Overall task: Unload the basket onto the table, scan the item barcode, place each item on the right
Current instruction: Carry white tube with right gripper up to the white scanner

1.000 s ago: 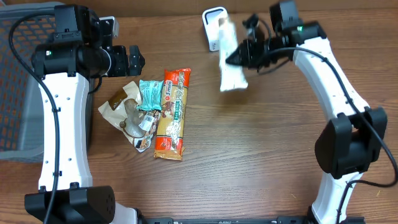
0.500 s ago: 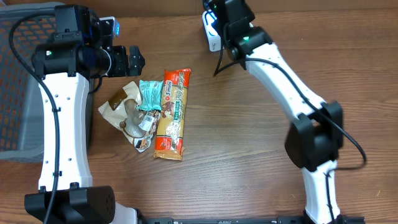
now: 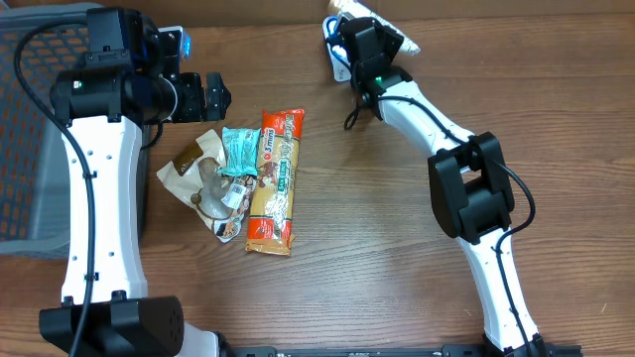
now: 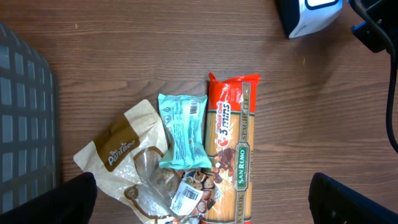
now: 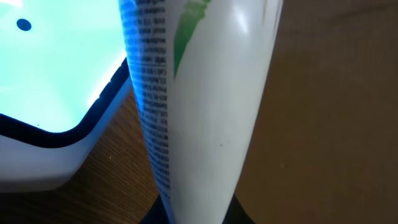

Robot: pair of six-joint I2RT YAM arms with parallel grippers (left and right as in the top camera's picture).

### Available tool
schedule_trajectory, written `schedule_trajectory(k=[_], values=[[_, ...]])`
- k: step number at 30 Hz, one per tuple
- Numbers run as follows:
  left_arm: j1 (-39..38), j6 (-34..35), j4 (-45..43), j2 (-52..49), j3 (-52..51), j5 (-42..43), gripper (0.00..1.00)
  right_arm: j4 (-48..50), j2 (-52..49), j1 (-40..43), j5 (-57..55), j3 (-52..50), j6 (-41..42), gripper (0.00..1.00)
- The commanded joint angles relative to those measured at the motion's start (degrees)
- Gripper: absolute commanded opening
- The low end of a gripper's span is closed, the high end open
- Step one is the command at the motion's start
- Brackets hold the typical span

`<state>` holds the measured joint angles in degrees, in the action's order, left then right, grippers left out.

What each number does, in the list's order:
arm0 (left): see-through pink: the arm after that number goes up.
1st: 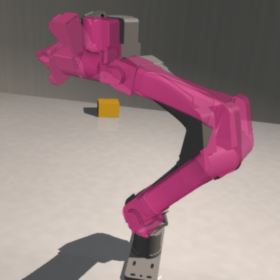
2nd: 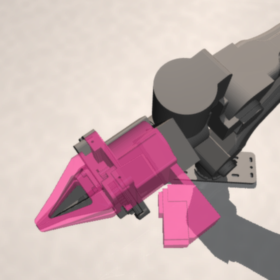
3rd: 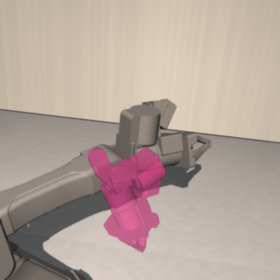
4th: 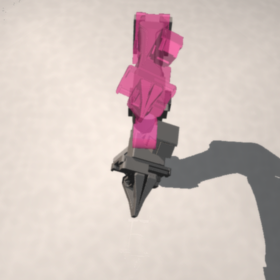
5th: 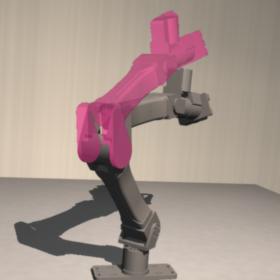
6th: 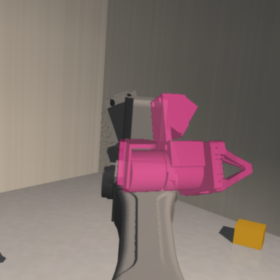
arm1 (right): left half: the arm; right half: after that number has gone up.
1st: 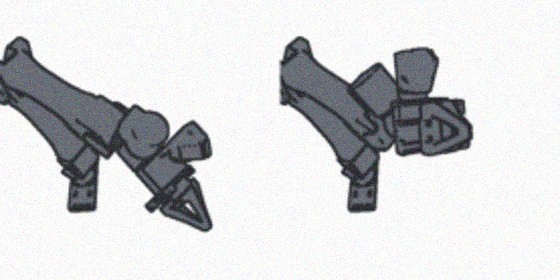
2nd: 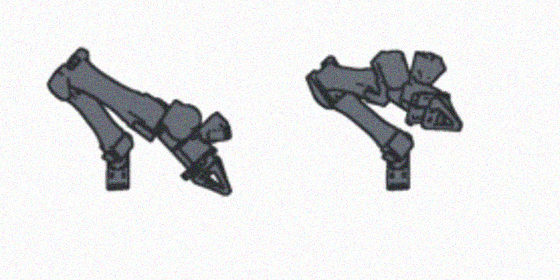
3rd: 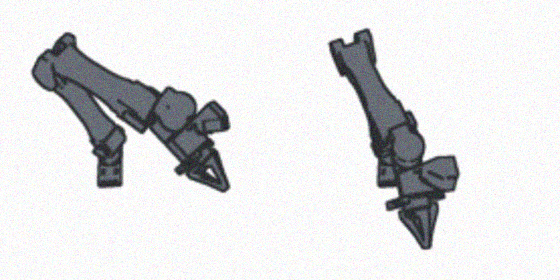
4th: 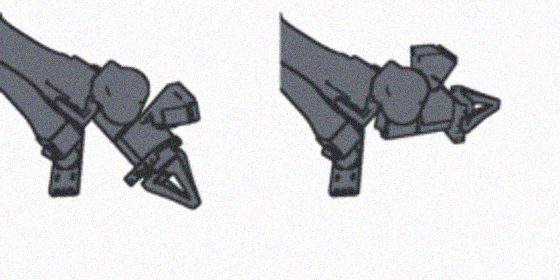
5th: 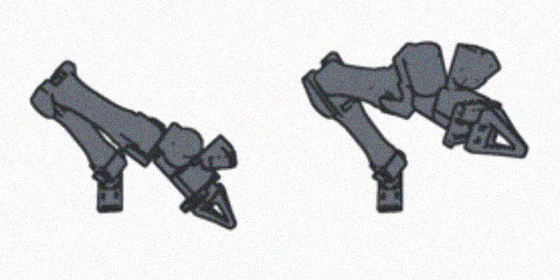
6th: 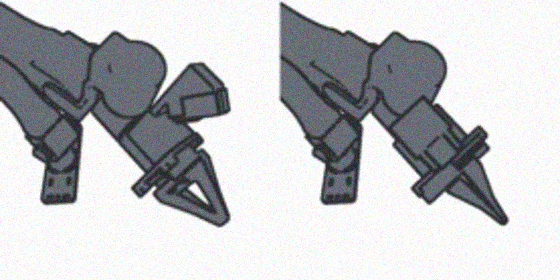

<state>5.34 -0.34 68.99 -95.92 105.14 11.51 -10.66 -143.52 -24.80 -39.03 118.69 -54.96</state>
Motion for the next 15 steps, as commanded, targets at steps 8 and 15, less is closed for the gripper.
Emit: schedule_trajectory(k=[8, 15], values=[[-0.11, 0.35, -0.24, 0.04, 0.87, -0.09, 1.0, 0.94, 0.98, -0.66, -1.79, 1.38, 1.16, 0.04], [-0.11, 0.35, -0.22, 0.04, 0.87, -0.09, 1.0, -0.33, 1.99, -0.85, -2.12, 1.38, 4.96, 0.04]])
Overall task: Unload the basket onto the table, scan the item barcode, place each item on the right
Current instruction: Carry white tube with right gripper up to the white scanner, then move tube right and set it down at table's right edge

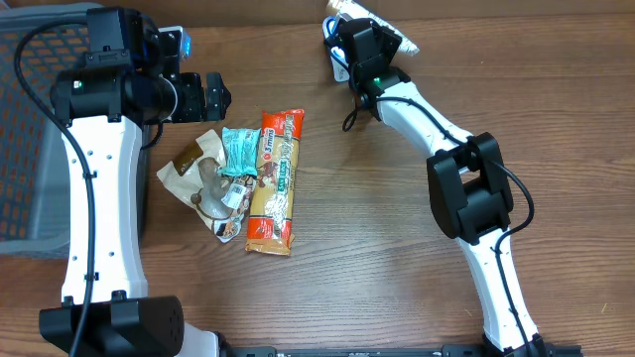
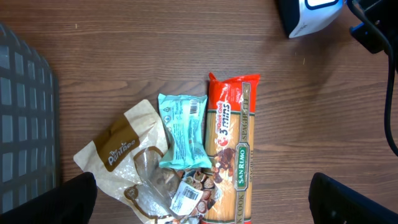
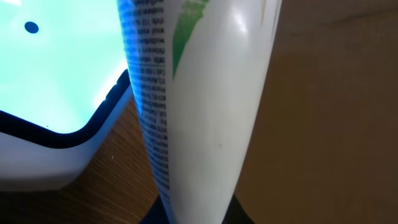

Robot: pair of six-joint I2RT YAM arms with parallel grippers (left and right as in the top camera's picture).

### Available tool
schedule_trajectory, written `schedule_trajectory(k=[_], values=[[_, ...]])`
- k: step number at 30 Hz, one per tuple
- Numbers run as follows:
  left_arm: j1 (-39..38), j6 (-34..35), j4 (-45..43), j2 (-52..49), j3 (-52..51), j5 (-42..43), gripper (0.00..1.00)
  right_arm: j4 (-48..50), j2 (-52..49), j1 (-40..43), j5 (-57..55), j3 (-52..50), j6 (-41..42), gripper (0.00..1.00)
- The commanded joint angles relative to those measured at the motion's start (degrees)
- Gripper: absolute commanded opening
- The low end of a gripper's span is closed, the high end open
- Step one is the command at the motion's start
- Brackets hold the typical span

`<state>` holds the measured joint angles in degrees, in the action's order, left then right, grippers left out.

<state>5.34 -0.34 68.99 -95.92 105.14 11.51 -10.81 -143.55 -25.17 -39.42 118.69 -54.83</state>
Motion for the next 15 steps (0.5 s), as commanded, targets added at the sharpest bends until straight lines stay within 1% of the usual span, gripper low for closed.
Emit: schedule_trajectory(k=[1, 3, 5, 7, 11, 13, 15], values=[[-0.11, 0.35, -0.22, 0.04, 0.87, -0.09, 0.99, -1.92, 3.3, -0.66, -1.31, 1.38, 8.48, 0.04], [-0.11, 0.35, -0.24, 0.04, 0.87, -0.09, 1.0, -7.63, 6.88, -0.81, 2.1, 1.4, 13.62, 0.04], [-0.11, 0.35, -0.24, 0.04, 0.87, -0.09, 1.0, -13.97, 11.06, -0.83, 6.45, 1.4, 16.81, 0.04], [-0.11, 0.35, -0.22, 0.04, 0.87, -0.09, 1.0, -20.52, 16.04, -0.81, 11.08, 1.4, 22.51, 0.04], [-0.11, 0.35, -0.22, 0.04, 0.87, -0.11, 1.0, -34.1, 26.23, 0.31, 24.39, 1.4, 36.15, 0.04], [-0.11, 0.35, -0.22, 0.04, 0.87, -0.09, 1.0, -40.98, 31.04, 2.23, 32.74, 1.4, 43.32, 0.04], [-0.11, 0.35, -0.24, 0.04, 0.87, -0.09, 1.0, -46.77, 34.4, 4.74, 38.53, 1.4, 46.71, 0.04]])
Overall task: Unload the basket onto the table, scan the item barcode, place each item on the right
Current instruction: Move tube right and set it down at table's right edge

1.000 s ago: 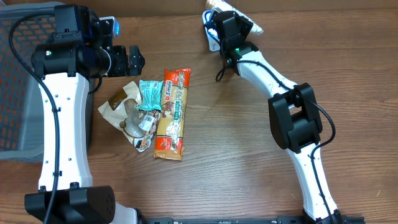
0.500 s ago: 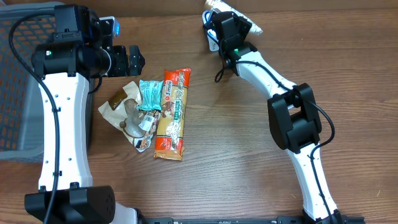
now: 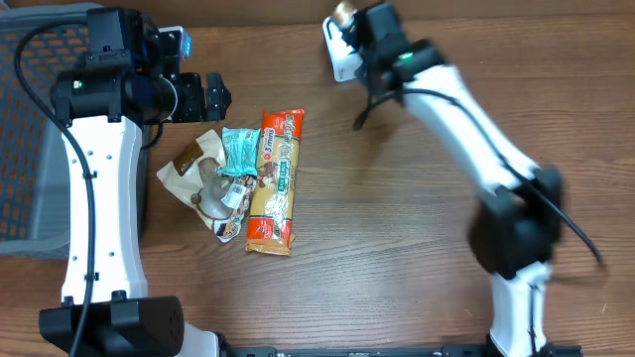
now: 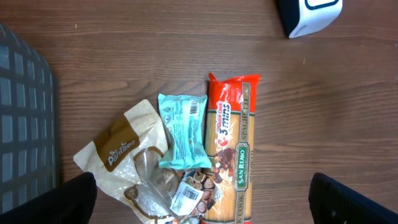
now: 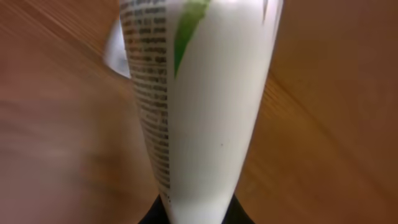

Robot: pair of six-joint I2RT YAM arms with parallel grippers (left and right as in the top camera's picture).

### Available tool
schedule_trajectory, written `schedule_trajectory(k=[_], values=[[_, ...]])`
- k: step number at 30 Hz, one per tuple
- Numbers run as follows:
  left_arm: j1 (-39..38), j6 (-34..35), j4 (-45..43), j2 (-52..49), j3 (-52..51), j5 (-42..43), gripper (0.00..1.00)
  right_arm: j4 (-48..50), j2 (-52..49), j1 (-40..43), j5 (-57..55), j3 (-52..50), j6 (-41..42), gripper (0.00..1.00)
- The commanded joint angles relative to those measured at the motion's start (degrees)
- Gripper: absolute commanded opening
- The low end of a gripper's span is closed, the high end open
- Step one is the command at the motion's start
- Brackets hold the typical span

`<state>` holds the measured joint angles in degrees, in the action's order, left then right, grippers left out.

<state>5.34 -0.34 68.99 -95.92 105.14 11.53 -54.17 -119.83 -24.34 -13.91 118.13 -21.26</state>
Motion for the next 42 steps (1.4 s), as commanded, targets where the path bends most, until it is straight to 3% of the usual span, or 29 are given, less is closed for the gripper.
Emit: schedule_trajectory(k=[1, 7, 11, 15, 17, 21, 26, 31, 32, 33, 34, 36, 42], values=[[-0.11, 0.35, -0.24, 0.04, 0.87, -0.11, 0.99, -7.23, 12.35, 5.77, 15.13, 1.97, 13.68, 0.04], [-0.11, 0.35, -0.22, 0.04, 0.87, -0.11, 1.0, -25.55, 13.31, 16.92, 13.68, 0.92, 13.77, 0.04], [-0.11, 0.35, -0.24, 0.04, 0.87, -0.11, 1.0, -26.75, 12.98, 22.34, 4.98, -6.14, 13.75, 0.04], [-0.11, 0.35, -0.22, 0.04, 0.87, -0.13, 1.0, -22.93, 12.98, 25.79, -9.97, -18.73, 13.22, 0.04], [-0.11, 0.35, -0.22, 0.04, 0.87, -0.11, 1.0, -18.16, 12.98, 26.47, -16.31, -26.67, 8.74, 0.04], [-0.11, 0.35, -0.22, 0.04, 0.87, -0.11, 1.0, -9.27, 12.98, 26.82, -18.03, -35.15, 0.74, 0.04], [-0.11, 0.35, -0.22, 0.04, 0.87, -0.11, 1.0, 1.44, 12.98, 27.1, -17.99, -42.12, -3.34, 0.04], [-0.11, 0.35, -0.22, 0.04, 0.87, -0.11, 0.99, 3.76, 12.98, 27.93, -17.68, -45.18, -5.2, 0.04], [-0.11, 0.35, -0.24, 0.04, 0.87, -0.11, 1.0, 3.76, 12.98, 28.0, -17.2, -45.4, -5.2, 0.07], [-0.11, 0.35, -0.22, 0.04, 0.87, -0.11, 1.0, 3.74, 12.98, 28.06, -16.55, -45.44, -5.2, 0.18], [-0.11, 0.35, -0.22, 0.04, 0.87, -0.11, 1.0, 3.96, 12.98, 28.06, -15.45, -45.42, -5.18, 0.37], [-0.11, 0.35, -0.22, 0.04, 0.87, -0.11, 1.0, 4.0, 12.98, 28.06, -13.4, -45.24, -5.14, 0.49], [-0.11, 0.35, -0.22, 0.04, 0.87, -0.11, 1.0, -1.01, 13.0, 28.06, -11.37, -37.79, -0.31, 0.63]])
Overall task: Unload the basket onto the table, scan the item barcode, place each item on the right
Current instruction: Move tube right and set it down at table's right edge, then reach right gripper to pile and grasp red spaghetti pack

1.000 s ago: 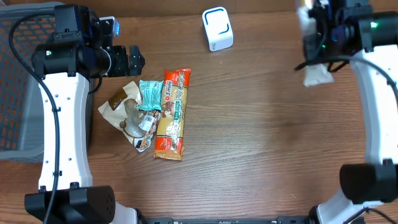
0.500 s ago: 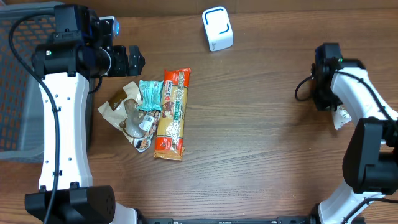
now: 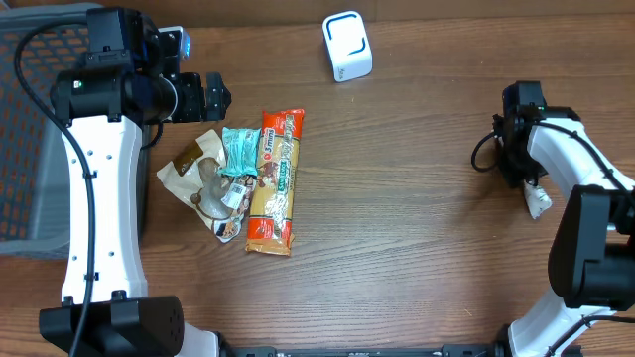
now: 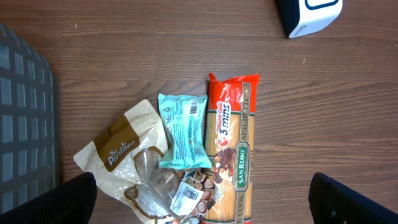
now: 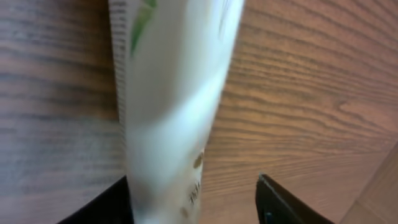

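Observation:
The white tube with green print (image 5: 168, 106) lies on the wood at the table's right side (image 3: 537, 201). My right gripper (image 5: 193, 208) is open around its lower end; the tube rests against the left finger, with a gap to the right finger. In the overhead view the right gripper (image 3: 526, 183) sits just above the tube. The white barcode scanner (image 3: 346, 45) stands at the back centre, also seen in the left wrist view (image 4: 309, 15). My left gripper (image 4: 202, 199) hangs open and empty over the pile of packets.
A pile lies at centre left: a red spaghetti pack (image 3: 275, 178), a teal packet (image 3: 239, 151) and a cream pouch (image 3: 193, 169). A grey wire basket (image 3: 35, 149) fills the left edge. A black cable (image 3: 483, 159) loops beside the right wrist.
My right gripper was shut on the tube near the scanner; now it is at the table's right side, open, with the tube lying on the wood. The left arm has not moved.
My right gripper held the tube against the scanner's lit window at the two oldest moments. Then it held the tube a little off the scanner, still shut. Now the tube lies at the right side with the jaws open. The left gripper stayed open over the pile.

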Robot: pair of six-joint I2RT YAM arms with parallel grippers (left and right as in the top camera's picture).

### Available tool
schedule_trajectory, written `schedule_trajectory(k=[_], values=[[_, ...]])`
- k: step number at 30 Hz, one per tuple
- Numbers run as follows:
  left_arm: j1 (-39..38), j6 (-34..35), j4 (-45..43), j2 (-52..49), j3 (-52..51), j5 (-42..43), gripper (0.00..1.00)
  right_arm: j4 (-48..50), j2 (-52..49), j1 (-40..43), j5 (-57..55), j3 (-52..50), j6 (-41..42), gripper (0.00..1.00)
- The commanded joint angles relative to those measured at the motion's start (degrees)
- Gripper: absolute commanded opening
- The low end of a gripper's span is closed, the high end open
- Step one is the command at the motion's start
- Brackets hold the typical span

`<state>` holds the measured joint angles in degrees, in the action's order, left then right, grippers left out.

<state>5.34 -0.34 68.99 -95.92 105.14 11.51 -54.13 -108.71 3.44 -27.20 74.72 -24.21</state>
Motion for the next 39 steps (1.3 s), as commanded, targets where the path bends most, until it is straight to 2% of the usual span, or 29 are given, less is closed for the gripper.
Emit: schedule_trajectory(k=[1, 2, 5, 6, 7, 8, 12, 14, 18, 23, 32, 33, 34, 35, 39], values=[[-0.11, 0.35, -0.24, 0.04, 0.87, -0.09, 1.0, -3.43, 1.88, 0.28, 4.46, 8.7, 3.19, 0.64], [-0.11, 0.35, -0.22, 0.04, 0.87, -0.11, 1.0, -5.73, 1.88, 0.28, 7.43, 11.63, 3.21, 0.65], [-0.11, 0.35, -0.22, 0.04, 0.87, -0.09, 1.0, -12.31, 1.88, 0.26, 20.26, 21.49, 3.23, 0.82], [-0.11, 0.35, -0.22, 0.04, 0.87, -0.11, 1.0, -14.75, 1.88, 0.09, 31.47, 27.23, 3.58, 0.65], [-0.11, 0.35, -0.24, 0.04, 0.87, -0.09, 1.0, -15.15, 1.88, -0.02, 38.95, 29.83, 4.72, 0.57], [-0.11, 0.35, -0.22, 0.04, 0.87, -0.09, 1.0, -15.17, 1.88, -0.07, 45.33, 31.52, 5.92, 0.54], [-0.11, 0.35, -0.22, 0.04, 0.87, -0.09, 1.0, -11.43, 1.86, -0.24, 73.4, 32.59, 8.22, 0.55], [-0.11, 0.35, -0.24, 0.04, 0.87, -0.09, 1.0, -8.5, 1.79, -1.2, 80.78, 30.93, 8.98, 0.64], [-0.11, 0.35, -0.24, 0.04, 0.87, -0.09, 1.0, -2.01, 1.73, -5.62, 77.24, 26.95, 19.58, 0.64], [-0.11, 0.35, -0.24, 0.04, 0.87, -0.09, 1.0, 8.24, 0.2, -17.4, 61.16, 21.57, 36.0, 0.64], [-0.11, 0.35, -0.22, 0.04, 0.87, -0.09, 1.0, 15.91, -9.29, -31.21, 56.59, 21.29, 41.48, 0.63], [-0.13, 0.35, -0.22, 0.04, 0.87, -0.09, 1.0, 16.2, -10.71, -32.35, 55.98, 21.27, 42.8, 0.61], [-0.11, 0.35, -0.22, 0.04, 0.87, -0.09, 1.0, 16.41, -12.96, -33.86, 55.1, 21.27, 45.33, 0.5], [-0.11, 0.35, -0.24, 0.04, 0.87, -0.09, 1.0, 16.63, -14.12, -34.71, 55.08, 21.27, 46.84, 0.47], [-0.11, 0.35, -0.24, 0.04, 0.87, -0.11, 1.0, 17.92, -17.14, -37.33, 55.08, 21.24, 48.94, 0.48]])
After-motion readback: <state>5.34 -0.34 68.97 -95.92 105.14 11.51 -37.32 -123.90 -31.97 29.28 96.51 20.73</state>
